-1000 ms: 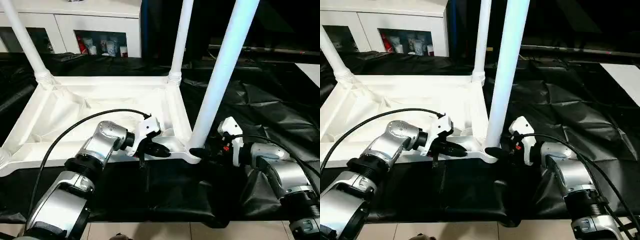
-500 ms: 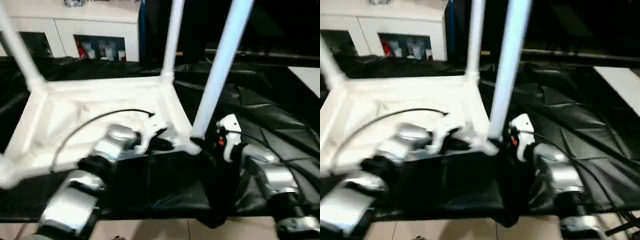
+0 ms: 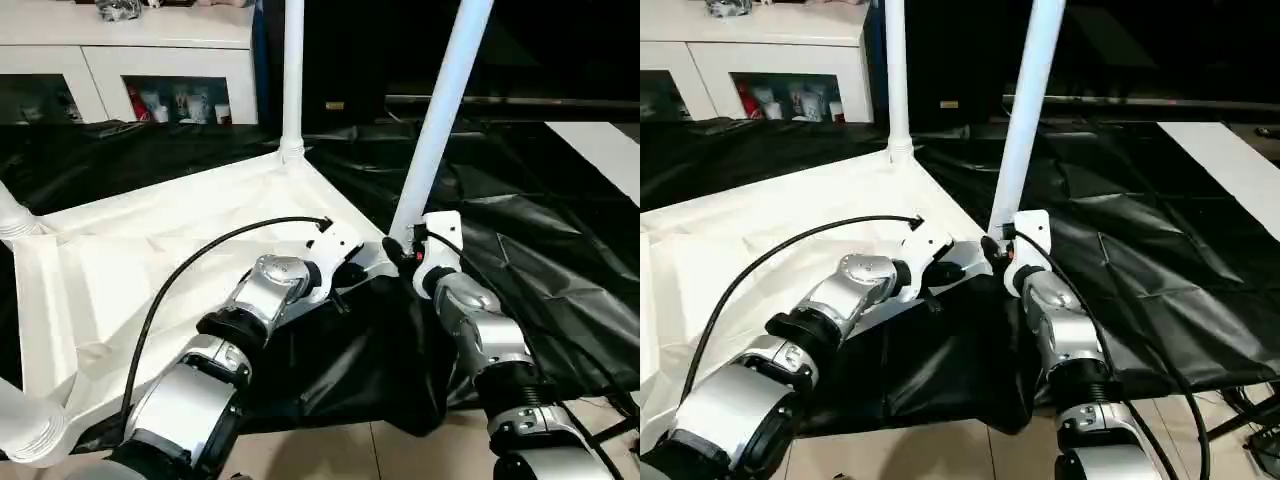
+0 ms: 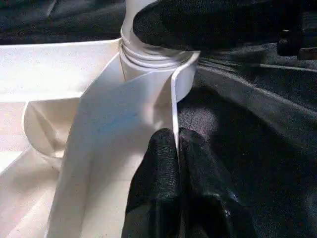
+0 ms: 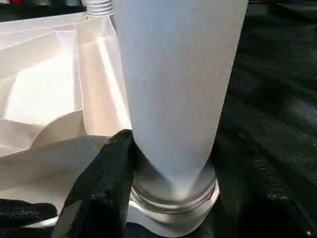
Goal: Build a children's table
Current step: Rotate leg to tighten
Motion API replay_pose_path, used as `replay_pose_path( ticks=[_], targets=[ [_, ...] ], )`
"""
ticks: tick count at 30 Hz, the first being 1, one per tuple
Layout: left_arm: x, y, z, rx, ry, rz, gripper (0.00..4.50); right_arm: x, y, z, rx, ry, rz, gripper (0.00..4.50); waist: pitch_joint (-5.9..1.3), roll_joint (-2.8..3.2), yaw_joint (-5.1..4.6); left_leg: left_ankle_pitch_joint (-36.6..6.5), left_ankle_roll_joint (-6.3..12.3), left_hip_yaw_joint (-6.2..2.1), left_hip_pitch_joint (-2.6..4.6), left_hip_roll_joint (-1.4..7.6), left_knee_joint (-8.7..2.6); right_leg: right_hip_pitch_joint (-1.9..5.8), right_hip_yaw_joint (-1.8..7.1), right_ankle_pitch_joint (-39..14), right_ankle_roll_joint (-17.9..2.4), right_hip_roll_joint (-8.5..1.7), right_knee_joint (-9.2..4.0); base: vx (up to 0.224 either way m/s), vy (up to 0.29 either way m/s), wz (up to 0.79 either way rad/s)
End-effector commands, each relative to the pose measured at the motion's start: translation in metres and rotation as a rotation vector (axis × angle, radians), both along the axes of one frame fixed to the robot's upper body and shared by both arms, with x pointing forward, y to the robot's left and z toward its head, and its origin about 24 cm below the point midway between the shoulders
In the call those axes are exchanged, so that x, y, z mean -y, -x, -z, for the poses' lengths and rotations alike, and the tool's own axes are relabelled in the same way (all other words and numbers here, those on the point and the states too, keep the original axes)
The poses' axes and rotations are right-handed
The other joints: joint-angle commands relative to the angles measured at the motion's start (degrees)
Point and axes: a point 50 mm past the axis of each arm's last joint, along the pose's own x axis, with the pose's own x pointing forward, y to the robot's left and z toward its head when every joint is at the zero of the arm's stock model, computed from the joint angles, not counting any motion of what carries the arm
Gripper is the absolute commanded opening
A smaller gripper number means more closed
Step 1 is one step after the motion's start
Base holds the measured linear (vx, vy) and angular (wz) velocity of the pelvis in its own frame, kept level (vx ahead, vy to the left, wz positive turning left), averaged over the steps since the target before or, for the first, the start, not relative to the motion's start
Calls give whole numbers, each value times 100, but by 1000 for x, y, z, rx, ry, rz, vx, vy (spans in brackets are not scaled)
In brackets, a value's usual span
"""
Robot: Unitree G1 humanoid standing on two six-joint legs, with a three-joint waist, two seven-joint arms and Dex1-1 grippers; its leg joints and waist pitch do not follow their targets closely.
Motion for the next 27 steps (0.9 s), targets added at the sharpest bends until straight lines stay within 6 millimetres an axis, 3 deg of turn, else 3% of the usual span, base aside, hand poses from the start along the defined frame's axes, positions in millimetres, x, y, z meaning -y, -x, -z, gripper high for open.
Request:
replay_pose_path(
  ticks=[1,3,4,5,6,8,9,10,11,13,14,15,18,21,22,23,24,25,26,27],
  targets=[
    [9,-3,-14,66,20,67,0,5,9,18,-75,3,-2,276,-234,-15,-61,-3666,-240,-241,243,267,-429,-72,143,-3614,-235,-464,-595,0,0,0],
    [7,-4,-14,78,11,79,0,10,9,16,-56,20,1,283,-244,-29,-35,-3506,-198,-225,232,261,-430,-80,192,-3539,-306,-479,-574,0,0,0],
    [6,-4,-13,82,7,85,0,12,9,14,-46,27,-1,310,-251,-55,-13,-3351,-155,-218,213,260,-433,-67,220,-3494,-339,-491,-555,0,0,0],
    [0,-5,-14,107,-5,105,0,22,13,6,-2,35,-36,310,-257,-51,8,-3271,-131,-212,201,263,-445,-60,242,-3433,-349,-486,-546,0,0,0],
    [-2,-5,-15,116,-7,111,0,26,16,4,11,35,-51,310,-272,-85,89,-2927,-44,-170,171,286,-471,-53,341,-3118,-447,-487,-496,0,0,0],
    [-5,-5,-16,122,0,124,0,32,23,0,35,34,-89,310,-316,-99,139,-2340,76,-165,30,310,-502,43,411,-2539,-632,-498,-376,0,0,0],
    [-5,-5,-17,127,3,127,0,34,25,-1,40,35,-97,310,-340,-109,168,-2127,116,-150,13,319,-490,47,435,-2277,-681,-495,-335,0,0,0],
    [-6,-5,-17,131,6,129,0,36,27,-2,44,36,-104,310,-378,-101,220,-1735,212,-111,4,326,-455,36,472,-1658,-871,-481,-249,0,0,0],
    [-7,-5,-21,149,34,149,0,41,38,-6,58,26,-157,310,-379,-114,233,-1527,353,-71,-21,309,-423,35,487,-1277,-1004,-442,-196,0,0,0],
    [-7,-6,-22,158,45,156,0,42,43,-7,64,22,-182,310,-375,-146,255,-1548,459,-33,-3,302,-399,-5,509,-1447,-1061,-439,-198,0,0,0],
    [-7,-6,-24,164,58,167,0,42,47,-9,62,12,-210,310,-408,-145,297,-1272,546,-8,-76,267,-349,34,524,-1398,-1078,-446,-158,0,0,0],
    [-8,-5,-25,166,73,176,0,42,51,-11,65,2,-237,310,-412,-135,312,-1186,567,-3,-67,277,-340,10,528,-1290,-1113,-444,-136,0,0,0],
    [-11,-4,-33,171,161,211,0,37,59,-16,72,-37,-325,310,-442,-139,368,-732,770,23,-109,267,-284,22,523,-618,-1276,-419,-33,0,0,0],
    [-15,-1,-39,82,237,284,28,29,63,-17,64,-50,-400,316,-434,-159,387,-691,801,37,-132,282,-255,-9,512,-486,-1432,-410,25,0,0,0],
    [-15,0,-39,80,236,293,56,28,64,-17,64,-50,-406,317,-438,-134,405,-707,772,29,-120,295,-259,-7,509,-534,-1451,-417,31,0,0,0],
    [-18,1,-43,78,229,323,56,26,65,-17,60,-48,-429,317,-443,-120,419,-738,745,39,-91,309,-256,-29,511,-573,-1474,-412,25,0,0,0],
    [-19,2,-45,73,228,325,62,25,65,-18,60,-49,-438,317,-413,-132,431,-889,627,37,-76,354,-284,-50,508,-713,-1491,-395,29,0,0,0],
    [-20,2,-47,66,229,325,62,24,65,-18,60,-49,-445,317,-413,-132,431,-889,627,37,-76,354,-284,-50,508,-713,-1491,-395,29,0,0,0],
    [-28,2,-54,61,204,314,68,21,64,-20,63,-58,-457,317,-394,-154,437,-1077,483,32,-68,366,-306,-41,520,-898,-1425,-416,29,0,0,0],
    [-33,1,-58,57,197,296,78,19,63,-21,67,-65,-468,317,-397,-147,436,-1085,453,29,-71,364,-308,-33,525,-931,-1408,-424,41,0,0,0]
  ],
)
